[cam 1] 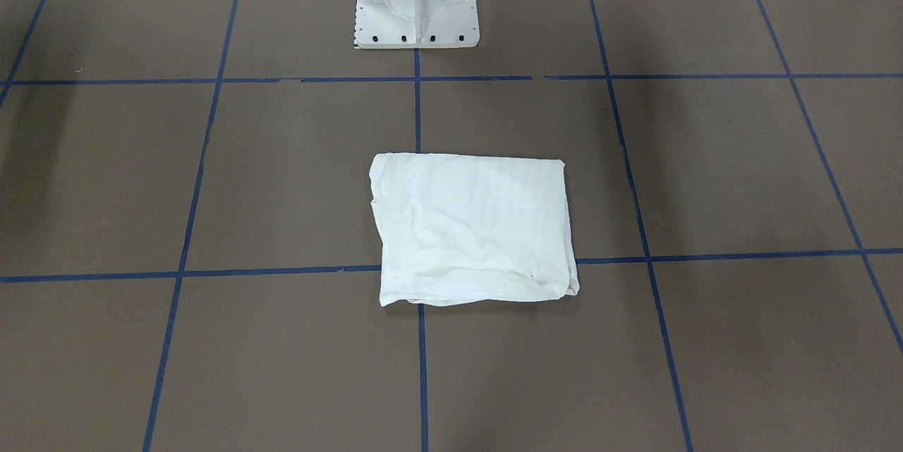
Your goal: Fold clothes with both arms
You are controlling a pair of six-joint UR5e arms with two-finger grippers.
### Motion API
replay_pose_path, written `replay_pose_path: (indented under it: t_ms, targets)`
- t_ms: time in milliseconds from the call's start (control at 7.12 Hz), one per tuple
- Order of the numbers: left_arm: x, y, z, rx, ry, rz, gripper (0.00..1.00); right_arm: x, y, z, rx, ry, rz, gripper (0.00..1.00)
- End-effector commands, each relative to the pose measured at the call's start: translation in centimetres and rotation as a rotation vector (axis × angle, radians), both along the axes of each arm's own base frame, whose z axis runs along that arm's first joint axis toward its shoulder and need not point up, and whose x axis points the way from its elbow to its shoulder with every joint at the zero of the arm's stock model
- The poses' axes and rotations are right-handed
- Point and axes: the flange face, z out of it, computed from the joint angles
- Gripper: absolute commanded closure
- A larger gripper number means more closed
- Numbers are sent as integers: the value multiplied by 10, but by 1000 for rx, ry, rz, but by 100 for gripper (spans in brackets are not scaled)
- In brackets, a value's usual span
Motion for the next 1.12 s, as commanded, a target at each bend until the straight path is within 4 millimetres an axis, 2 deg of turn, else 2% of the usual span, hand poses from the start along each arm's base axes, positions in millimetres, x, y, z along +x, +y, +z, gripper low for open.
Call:
replay_pose_path:
  t_ms: [0,281,562,983]
  targets:
    - [0,4,2,-8,0,-1,0,0,3,4,-8,0,0,0]
    - [0,11,8,-20,-2,0,0,0,4,6,-12,0,0,0]
    - [1,11,8,-17,0,2,0,0,11,10,-22,0,-1,0]
    - [1,11,8,-17,1,2,0,1,12,13,-26,4,-4,0]
